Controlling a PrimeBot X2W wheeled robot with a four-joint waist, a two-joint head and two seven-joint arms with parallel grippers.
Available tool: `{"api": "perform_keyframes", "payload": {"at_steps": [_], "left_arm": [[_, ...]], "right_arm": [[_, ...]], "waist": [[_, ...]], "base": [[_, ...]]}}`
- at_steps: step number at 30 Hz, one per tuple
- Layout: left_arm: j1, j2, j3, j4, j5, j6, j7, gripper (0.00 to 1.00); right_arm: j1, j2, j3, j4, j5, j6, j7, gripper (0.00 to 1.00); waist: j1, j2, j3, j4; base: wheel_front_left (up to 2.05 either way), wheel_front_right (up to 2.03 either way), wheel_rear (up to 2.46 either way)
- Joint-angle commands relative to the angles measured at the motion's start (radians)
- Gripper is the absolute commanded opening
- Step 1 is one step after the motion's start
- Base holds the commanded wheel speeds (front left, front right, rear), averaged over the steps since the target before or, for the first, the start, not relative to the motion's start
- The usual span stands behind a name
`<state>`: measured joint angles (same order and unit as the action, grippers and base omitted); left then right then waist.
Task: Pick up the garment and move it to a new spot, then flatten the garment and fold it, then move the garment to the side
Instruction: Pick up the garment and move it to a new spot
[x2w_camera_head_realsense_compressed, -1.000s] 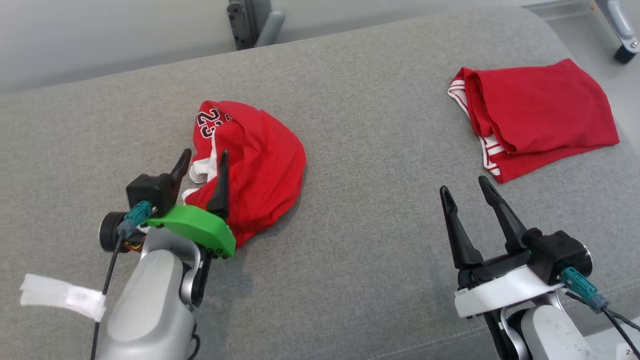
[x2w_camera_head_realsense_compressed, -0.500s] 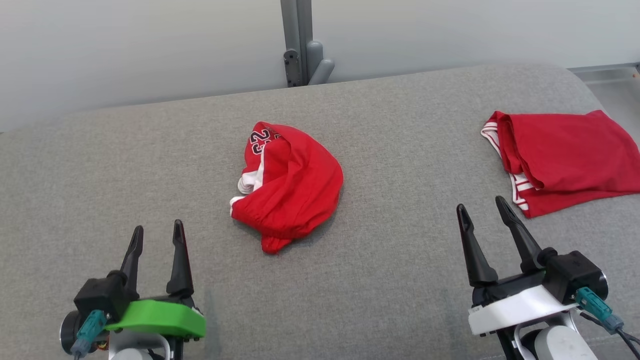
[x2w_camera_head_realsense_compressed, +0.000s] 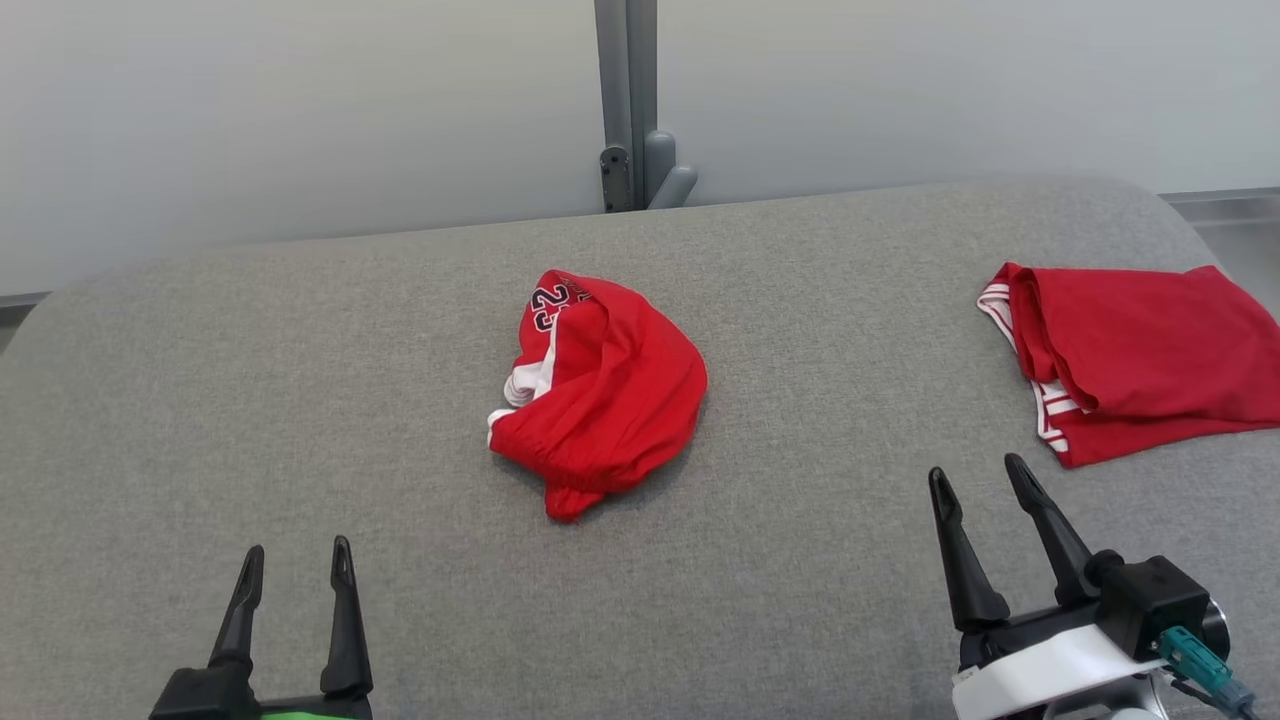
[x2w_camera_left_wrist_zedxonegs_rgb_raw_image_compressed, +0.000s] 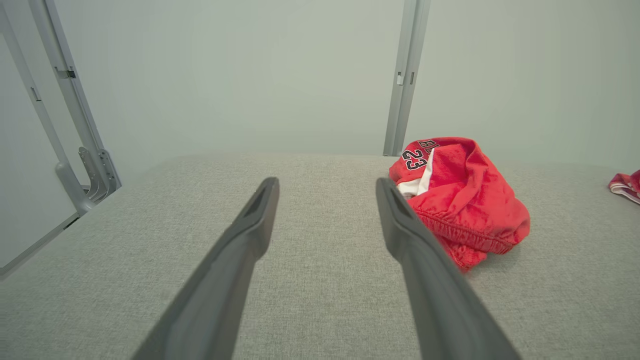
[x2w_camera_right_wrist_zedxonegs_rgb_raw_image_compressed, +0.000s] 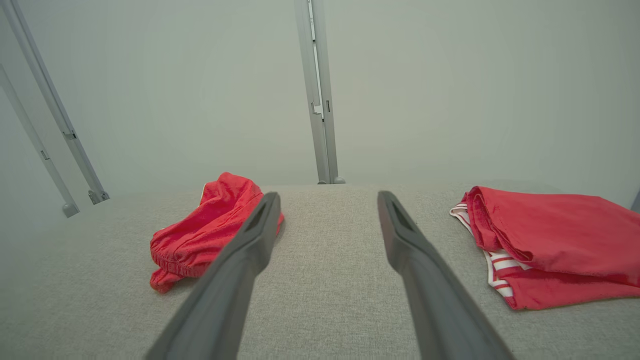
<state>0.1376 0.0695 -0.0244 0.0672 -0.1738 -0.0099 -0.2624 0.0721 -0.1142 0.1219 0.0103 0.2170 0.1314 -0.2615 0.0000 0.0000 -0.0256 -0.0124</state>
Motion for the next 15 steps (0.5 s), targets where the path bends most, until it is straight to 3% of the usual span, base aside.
{"api": "perform_keyframes", "payload": {"at_steps": [1,15], "left_arm": [[0.015,-0.007,0.013,-0.014,0.015,-0.007,-0.003,1.0],[0.027,-0.018,0.05,0.0,0.03,-0.043,-0.003,1.0]], "right_arm": [[0.015,-0.007,0.004,0.002,0.001,-0.001,-0.003,1.0],[0.03,-0.006,0.011,0.014,0.018,-0.002,-0.003,1.0]], "waist": [[0.0,0.0,-0.004,0.002],[0.0,0.0,-0.015,0.009]], "base": [[0.0,0.0,0.0],[0.0,0.0,0.0]]}}
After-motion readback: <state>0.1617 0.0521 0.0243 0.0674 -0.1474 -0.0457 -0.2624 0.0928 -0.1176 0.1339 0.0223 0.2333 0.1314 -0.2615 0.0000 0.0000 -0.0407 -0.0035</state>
